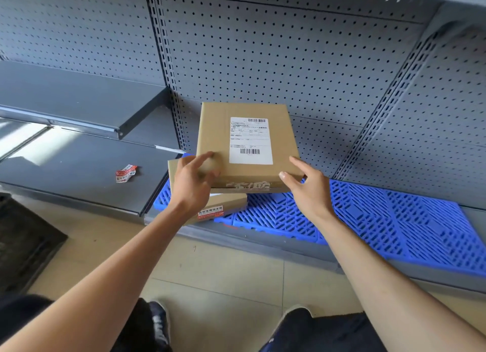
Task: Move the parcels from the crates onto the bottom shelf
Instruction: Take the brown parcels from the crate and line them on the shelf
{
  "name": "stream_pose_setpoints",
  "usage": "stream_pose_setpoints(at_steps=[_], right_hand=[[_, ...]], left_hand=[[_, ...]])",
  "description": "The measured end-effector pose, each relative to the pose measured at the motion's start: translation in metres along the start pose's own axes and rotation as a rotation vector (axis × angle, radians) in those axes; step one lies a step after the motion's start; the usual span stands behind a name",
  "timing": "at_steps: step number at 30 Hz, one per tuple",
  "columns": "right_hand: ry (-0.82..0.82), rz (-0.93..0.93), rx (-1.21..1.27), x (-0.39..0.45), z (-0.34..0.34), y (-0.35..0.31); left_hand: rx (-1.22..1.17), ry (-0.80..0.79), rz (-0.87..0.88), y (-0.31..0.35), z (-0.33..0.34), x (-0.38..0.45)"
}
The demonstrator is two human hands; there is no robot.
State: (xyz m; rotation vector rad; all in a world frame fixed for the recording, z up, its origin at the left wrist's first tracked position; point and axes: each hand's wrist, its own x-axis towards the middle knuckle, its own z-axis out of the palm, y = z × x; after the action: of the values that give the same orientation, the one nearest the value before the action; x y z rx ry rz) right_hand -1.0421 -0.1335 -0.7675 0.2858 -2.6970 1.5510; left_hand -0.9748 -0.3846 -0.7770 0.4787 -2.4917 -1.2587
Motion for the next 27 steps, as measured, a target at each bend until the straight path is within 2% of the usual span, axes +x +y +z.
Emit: stream_pose_setpoints(at_steps=[10,16,22,27], right_hand=[[0.062,0.198,0.041,0.037,0.019,0.051],[0.2,0.353,0.221,0.043,0.025,0.094],[0.353,0.583,0.504,0.043,0.025,0.136],[0.411,0.654,0.568,0.037,0.024,0.164]], left_hand=[[-0.102,-0.073,-0.111,-0.031,0.064,0.013],[-0.062,-0.155,-0.051,-0.045,0.102,0.032],[0.026,-0.202,0.172,-0.05,0.121,0.046],[0.054,-0.261,0.155,-0.065,0.139,0.059]])
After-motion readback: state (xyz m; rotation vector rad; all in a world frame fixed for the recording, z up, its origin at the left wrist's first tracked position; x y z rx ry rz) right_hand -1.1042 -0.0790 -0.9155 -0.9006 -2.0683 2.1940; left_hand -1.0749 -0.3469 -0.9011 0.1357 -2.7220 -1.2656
